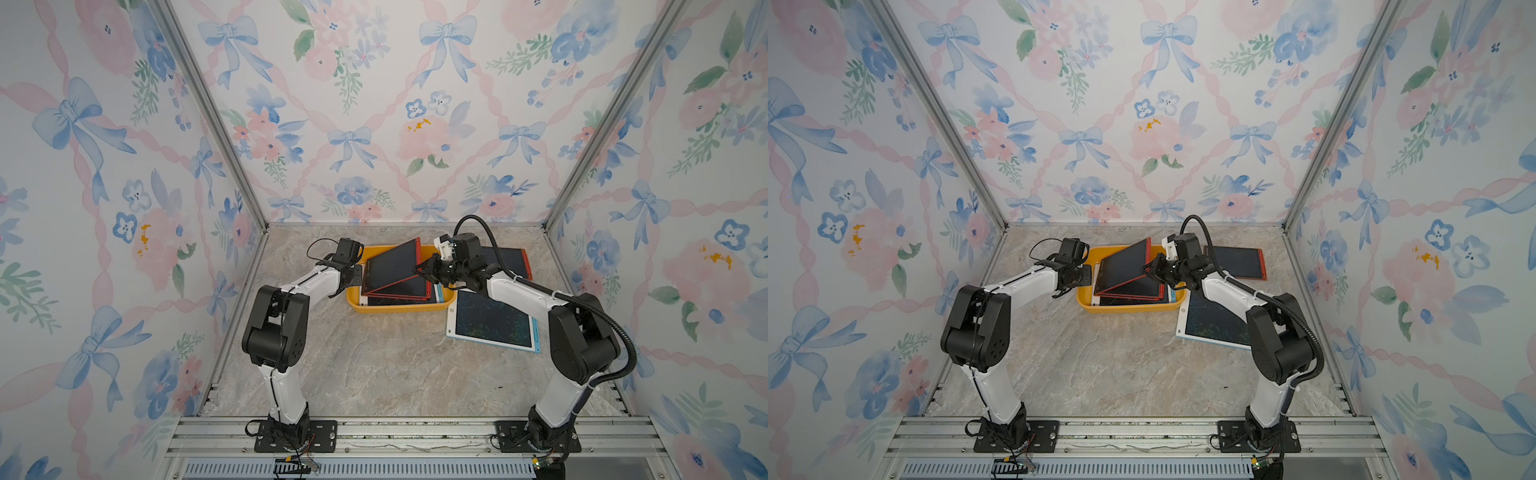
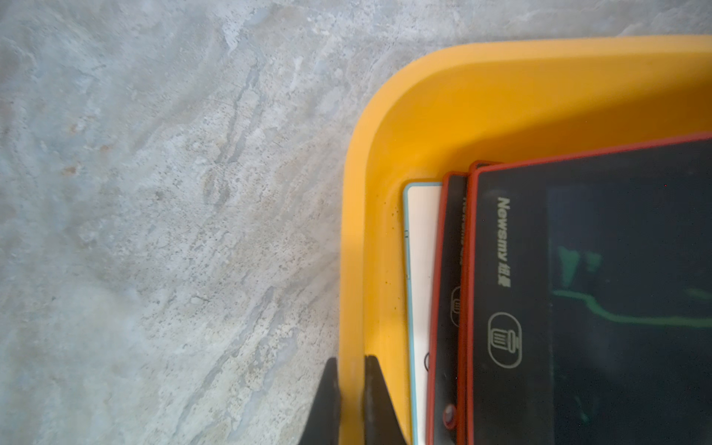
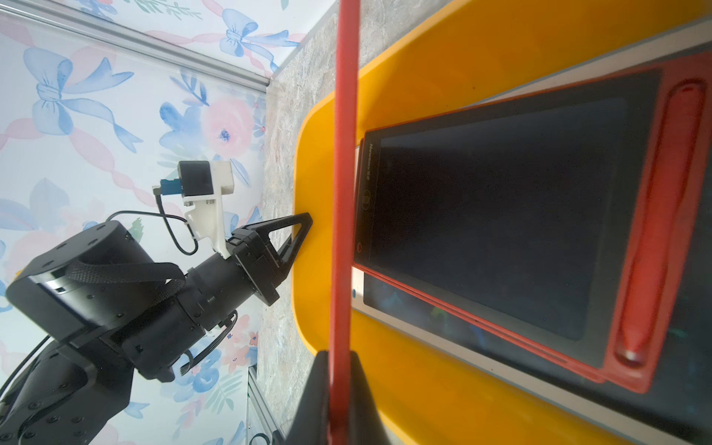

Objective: Take out the writing tablet from the storage box
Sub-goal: Pick up the writing tablet from the storage box, then place the writing tablet at the center of the board.

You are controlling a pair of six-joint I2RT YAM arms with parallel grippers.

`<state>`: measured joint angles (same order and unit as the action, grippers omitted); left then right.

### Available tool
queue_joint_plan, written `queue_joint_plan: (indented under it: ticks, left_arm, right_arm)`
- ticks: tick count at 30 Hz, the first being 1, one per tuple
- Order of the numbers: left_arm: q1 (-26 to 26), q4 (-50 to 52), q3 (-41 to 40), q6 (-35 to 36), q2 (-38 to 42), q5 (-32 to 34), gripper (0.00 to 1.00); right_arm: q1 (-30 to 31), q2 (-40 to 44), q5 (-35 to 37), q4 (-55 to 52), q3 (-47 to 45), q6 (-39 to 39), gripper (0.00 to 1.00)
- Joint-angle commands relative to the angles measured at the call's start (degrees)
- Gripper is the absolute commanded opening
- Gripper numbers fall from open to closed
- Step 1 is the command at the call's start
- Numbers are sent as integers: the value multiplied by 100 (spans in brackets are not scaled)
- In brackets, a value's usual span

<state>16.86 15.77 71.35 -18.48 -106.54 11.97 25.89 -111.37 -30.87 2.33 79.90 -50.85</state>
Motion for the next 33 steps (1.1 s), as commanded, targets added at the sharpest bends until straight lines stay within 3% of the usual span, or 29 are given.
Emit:
queue_joint_plan:
  ticks: [1,12,23,33]
  left_arm:
    - [46,269,-49,29,55,-364,6]
    - [50,266,-59,35,50,-341,3]
    - [46,269,-51,34,28,-365,3]
    - [61,268,-60,54,28,-350,2]
  right_arm:
    - [-106,265,-121,172,-68,16,2]
    - [-385,862,-385,169,-369,-144,2]
    - [-973,2145,-887,-287,-1038,-209,1]
    - [-1297,3250,-1286,-1375,-1467,1,1]
